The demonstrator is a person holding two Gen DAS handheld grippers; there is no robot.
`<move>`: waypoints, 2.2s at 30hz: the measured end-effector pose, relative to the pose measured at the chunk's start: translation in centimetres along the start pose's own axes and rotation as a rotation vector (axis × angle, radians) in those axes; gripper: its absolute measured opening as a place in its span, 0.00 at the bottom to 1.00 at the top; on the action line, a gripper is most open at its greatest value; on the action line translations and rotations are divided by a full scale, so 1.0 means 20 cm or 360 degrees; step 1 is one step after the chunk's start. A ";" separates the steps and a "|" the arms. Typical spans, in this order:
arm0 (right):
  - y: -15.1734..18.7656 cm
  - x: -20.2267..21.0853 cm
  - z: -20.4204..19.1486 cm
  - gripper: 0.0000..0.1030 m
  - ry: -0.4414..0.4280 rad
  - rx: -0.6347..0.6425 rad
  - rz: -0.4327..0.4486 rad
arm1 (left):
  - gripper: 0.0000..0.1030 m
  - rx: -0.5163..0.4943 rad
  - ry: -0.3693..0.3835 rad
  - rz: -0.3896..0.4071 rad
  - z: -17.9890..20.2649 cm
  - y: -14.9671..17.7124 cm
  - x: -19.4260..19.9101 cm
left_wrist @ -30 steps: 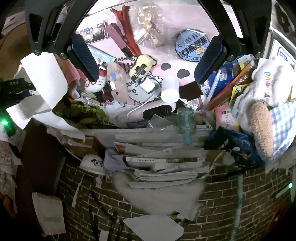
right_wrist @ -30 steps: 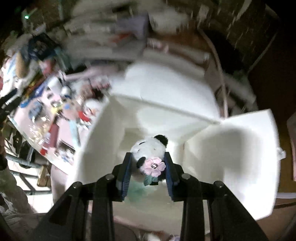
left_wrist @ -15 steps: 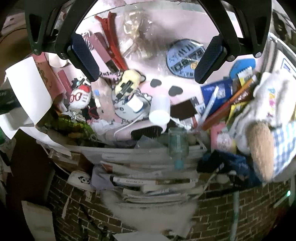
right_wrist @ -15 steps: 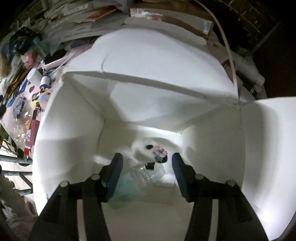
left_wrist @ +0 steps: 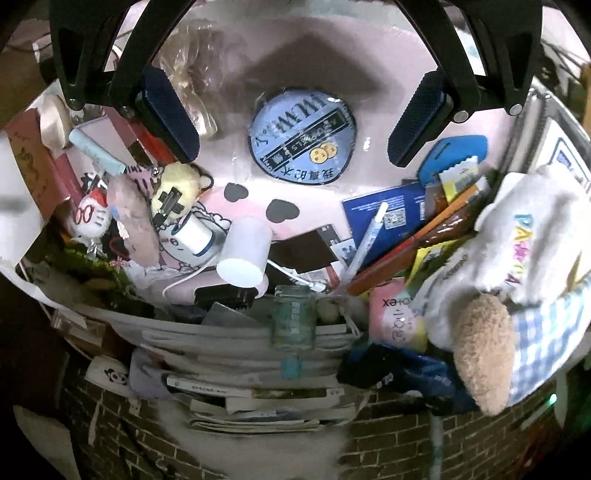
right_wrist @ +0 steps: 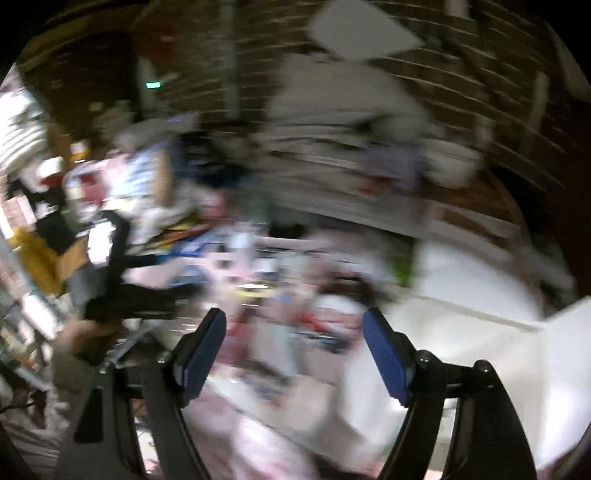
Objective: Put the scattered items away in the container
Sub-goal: 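Grasp the wrapped blue tape roll with the left gripper, then carry the blue tape roll with the left gripper into the white box and release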
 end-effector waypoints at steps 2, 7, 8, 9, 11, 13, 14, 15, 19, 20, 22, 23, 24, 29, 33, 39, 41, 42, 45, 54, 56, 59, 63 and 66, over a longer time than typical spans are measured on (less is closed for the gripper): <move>-0.03 -0.11 -0.13 0.72 -0.0029 0.0056 0.0032 | 0.99 -0.0060 -0.0055 0.0000 0.01 0.01 -0.03; 0.00 -0.34 -0.35 0.72 -0.0092 0.0077 -0.0009 | 0.99 -0.0153 -0.0134 -0.0014 0.03 0.05 -0.10; 0.02 -0.39 -0.38 0.72 -0.0068 0.0078 -0.0029 | 0.99 -0.0142 -0.0128 -0.0017 0.02 0.05 -0.10; 0.04 -0.43 -0.38 0.72 -0.0036 0.0068 -0.0048 | 0.99 -0.0131 -0.0131 -0.0019 0.02 0.05 -0.11; 0.08 -0.50 -0.36 0.72 0.0004 0.0031 -0.0076 | 0.99 -0.0108 -0.0132 -0.0019 0.00 0.04 -0.12; 0.13 -0.55 -0.33 0.72 0.0041 -0.0012 -0.0091 | 0.98 -0.0081 -0.0104 -0.0026 -0.01 0.04 -0.13; 0.14 -0.57 -0.32 0.72 0.0068 -0.0024 -0.0096 | 0.93 -0.0067 -0.0087 -0.0037 -0.02 0.04 -0.13; 0.16 -0.59 -0.31 0.72 0.0081 -0.0031 -0.0104 | 0.85 -0.0052 -0.0075 -0.0053 -0.03 0.04 -0.14; 0.20 -0.64 -0.28 0.72 0.0038 -0.0110 -0.0134 | 0.82 -0.0070 -0.0081 -0.0045 -0.03 0.05 -0.15; 0.20 -0.65 -0.28 0.72 0.0037 -0.0115 -0.0137 | 0.80 -0.0074 -0.0074 -0.0041 -0.03 0.05 -0.15; 0.21 -0.66 -0.27 0.72 0.0060 -0.0110 -0.0141 | 0.73 -0.0071 -0.0070 -0.0037 -0.03 0.05 -0.15; 0.21 -0.66 -0.26 0.72 0.0071 -0.0113 -0.0139 | 0.64 -0.0066 -0.0066 -0.0036 -0.03 0.05 -0.15; 0.21 -0.66 -0.25 0.72 0.0078 -0.0118 -0.0136 | 0.64 -0.0059 -0.0059 -0.0041 -0.03 0.04 -0.14; 0.23 -0.67 -0.21 0.72 0.0123 -0.0161 -0.0127 | 0.62 -0.0068 -0.0053 -0.0061 -0.02 0.02 -0.13; 0.24 -0.68 -0.18 0.72 0.0191 -0.0198 -0.0111 | 0.62 -0.0046 0.0023 -0.0001 0.03 -0.05 -0.04; 0.25 -0.69 -0.10 0.72 0.0320 -0.0297 -0.0102 | 0.62 -0.0118 0.0229 0.0116 0.24 -0.24 0.18; 0.25 -0.70 -0.08 0.72 0.0341 -0.0310 -0.0122 | 0.62 -0.0172 0.0272 0.0149 0.34 -0.29 0.24; 0.25 -0.70 -0.08 0.72 0.0341 -0.0318 -0.0130 | 0.62 -0.0209 0.0299 0.0162 0.40 -0.32 0.26; 0.26 -0.70 -0.07 0.72 0.0321 -0.0332 -0.0129 | 0.62 -0.0294 0.0430 0.0170 0.55 -0.36 0.35; 0.28 -0.73 -0.09 0.72 0.0308 -0.0324 -0.0154 | 0.62 -0.0774 0.0925 -0.0036 1.21 -0.30 0.61; 0.29 -0.73 -0.10 0.72 0.0308 -0.0324 -0.0153 | 0.62 -0.0905 0.0989 -0.0113 1.36 -0.23 0.64; 0.29 -0.73 -0.10 0.72 0.0308 -0.0335 -0.0150 | 0.62 -0.1078 0.1039 -0.0227 1.56 -0.10 0.65; 0.30 -0.73 -0.09 0.72 0.0298 -0.0355 -0.0141 | 0.62 -0.1211 0.0986 -0.0395 1.73 0.04 0.56; 0.30 -0.73 -0.08 0.72 0.0282 -0.0367 -0.0130 | 0.63 -0.1222 0.0852 -0.0493 1.81 0.10 0.45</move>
Point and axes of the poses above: each gripper's, at about its wrist camera, not at the fingertips, and x roughly against the way its jaws point, z to its right, y to its underside, the point moved 4 cm from there along -x, roughly the way its jaws point, and after that the axes turned 15 degrees about x, right-handed, at the moved point
